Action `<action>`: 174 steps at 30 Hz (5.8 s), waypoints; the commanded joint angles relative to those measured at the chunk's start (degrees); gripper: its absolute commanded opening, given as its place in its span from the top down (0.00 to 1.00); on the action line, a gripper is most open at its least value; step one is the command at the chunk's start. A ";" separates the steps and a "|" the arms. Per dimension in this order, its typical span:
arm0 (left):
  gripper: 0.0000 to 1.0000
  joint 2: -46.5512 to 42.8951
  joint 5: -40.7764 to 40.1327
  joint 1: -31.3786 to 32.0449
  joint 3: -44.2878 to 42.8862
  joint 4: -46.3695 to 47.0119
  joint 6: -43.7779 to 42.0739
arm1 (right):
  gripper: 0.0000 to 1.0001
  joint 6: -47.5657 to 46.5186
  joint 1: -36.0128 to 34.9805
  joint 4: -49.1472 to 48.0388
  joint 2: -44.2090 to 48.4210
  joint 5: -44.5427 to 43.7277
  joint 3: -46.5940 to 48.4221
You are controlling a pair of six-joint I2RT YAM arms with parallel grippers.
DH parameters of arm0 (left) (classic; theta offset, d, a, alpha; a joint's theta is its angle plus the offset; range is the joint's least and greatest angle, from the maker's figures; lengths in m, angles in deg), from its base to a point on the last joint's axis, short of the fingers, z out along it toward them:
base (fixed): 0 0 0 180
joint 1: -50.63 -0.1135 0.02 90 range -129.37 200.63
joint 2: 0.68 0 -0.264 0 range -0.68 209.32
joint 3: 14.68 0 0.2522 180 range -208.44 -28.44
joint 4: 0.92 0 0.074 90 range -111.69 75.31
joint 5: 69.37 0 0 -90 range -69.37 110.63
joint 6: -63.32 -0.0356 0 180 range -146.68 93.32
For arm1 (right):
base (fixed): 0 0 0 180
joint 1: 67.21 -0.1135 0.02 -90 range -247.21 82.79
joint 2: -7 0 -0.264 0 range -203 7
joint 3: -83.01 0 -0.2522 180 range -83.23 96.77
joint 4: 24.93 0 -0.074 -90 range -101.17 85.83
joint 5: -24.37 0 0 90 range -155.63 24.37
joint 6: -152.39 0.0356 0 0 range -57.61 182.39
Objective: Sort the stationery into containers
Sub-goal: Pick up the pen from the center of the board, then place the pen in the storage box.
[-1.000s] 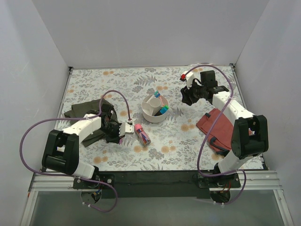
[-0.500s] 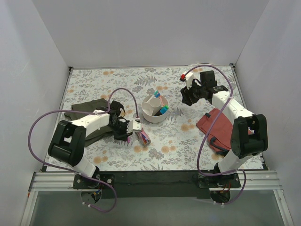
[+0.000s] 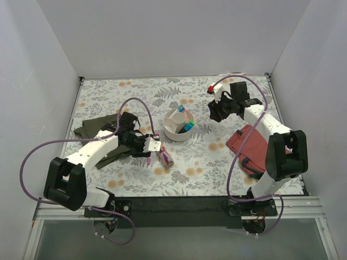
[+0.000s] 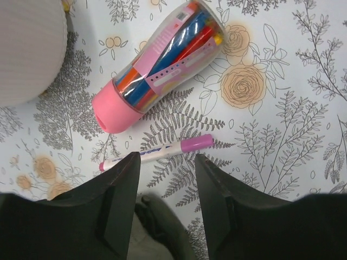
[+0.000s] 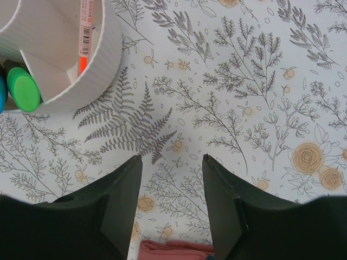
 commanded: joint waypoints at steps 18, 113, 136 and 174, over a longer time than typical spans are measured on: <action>0.62 9.79 -0.13 -1.21 -7.42 -16.04 -40.96 | 0.43 0.08 0.45 -0.68 0.52 -0.46 -0.23; 1.00 17.95 -3.29 -7.98 -25.52 70.79 101.86 | 0.41 15.54 2.38 5.48 3.68 -1.87 5.13; 1.00 32.90 6.54 -5.69 -26.76 83.18 100.19 | 0.41 15.64 2.46 4.07 1.58 -4.94 5.21; 1.00 36.86 10.24 -3.50 -21.48 87.67 100.72 | 0.41 13.88 2.47 5.65 3.69 -6.44 2.23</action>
